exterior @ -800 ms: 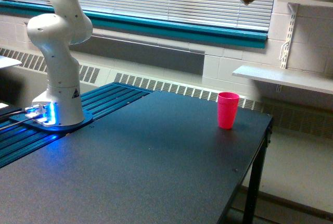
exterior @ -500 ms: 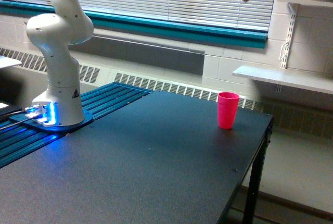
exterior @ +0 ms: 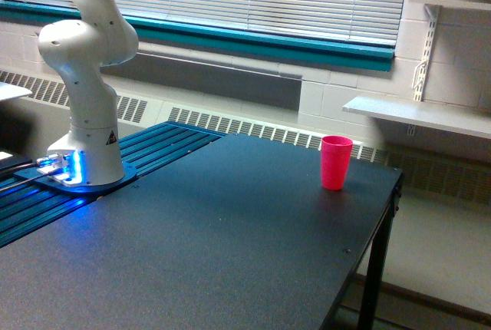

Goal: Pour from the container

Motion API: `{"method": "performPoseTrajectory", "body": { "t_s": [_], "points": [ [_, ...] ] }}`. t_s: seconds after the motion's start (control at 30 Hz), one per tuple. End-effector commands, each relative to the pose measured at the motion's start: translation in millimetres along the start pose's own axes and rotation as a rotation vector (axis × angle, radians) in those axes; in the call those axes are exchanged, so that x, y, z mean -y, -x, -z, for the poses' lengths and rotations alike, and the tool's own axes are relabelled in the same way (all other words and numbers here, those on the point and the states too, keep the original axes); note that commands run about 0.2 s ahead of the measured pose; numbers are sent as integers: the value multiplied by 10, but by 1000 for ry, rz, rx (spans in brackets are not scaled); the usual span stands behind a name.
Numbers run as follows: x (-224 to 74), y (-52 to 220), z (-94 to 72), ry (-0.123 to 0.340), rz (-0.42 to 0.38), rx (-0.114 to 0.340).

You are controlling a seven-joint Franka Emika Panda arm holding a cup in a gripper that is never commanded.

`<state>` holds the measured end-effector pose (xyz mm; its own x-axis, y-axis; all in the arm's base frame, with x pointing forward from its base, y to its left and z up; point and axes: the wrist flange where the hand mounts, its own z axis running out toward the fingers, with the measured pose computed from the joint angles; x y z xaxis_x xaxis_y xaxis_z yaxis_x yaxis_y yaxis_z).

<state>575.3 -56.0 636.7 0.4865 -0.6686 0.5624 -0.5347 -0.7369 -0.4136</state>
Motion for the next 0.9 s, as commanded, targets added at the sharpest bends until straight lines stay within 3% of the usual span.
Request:
{"method": "performPoseTrajectory", "body": {
  "t_s": [0.03,0.27,0.9],
  "points": [
    [198,477,-99,8,59,49],
    [188,880,-136,30,88,79],
    [336,2077,57,55,202,137]
  ]
}}
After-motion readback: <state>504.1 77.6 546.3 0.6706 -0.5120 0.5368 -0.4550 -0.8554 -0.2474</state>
